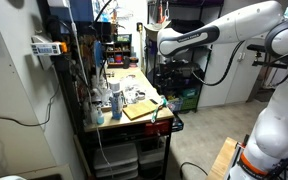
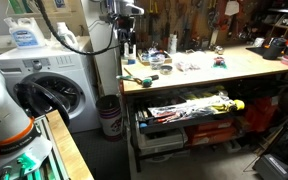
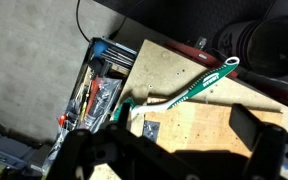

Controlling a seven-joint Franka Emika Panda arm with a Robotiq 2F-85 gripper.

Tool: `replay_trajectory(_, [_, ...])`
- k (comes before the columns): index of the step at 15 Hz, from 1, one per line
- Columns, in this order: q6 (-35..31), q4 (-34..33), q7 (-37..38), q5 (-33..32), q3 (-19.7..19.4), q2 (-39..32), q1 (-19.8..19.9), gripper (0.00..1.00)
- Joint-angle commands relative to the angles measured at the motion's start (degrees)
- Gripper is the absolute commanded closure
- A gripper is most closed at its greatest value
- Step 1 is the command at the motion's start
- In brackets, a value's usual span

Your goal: Use the white and green brush to scrub the wooden board

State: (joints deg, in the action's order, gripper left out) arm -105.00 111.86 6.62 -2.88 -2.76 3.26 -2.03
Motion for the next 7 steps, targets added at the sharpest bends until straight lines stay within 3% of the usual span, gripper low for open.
replay_trajectory(1, [-1.6,5.2,-1.4,-1.1,0.8,4.7,1.3,0.0])
replay_trajectory(2, [-1.7,5.8,-1.2,-1.3,0.8,5.2,1.4,0.0])
replay_trajectory(3, [0.0,2.1,-0.5,-0.2,1.0,2.4,1.3,0.0])
replay_trajectory(7, [-0.3,3.7,-0.5,-0.2,1.0,3.9,1.4,0.0])
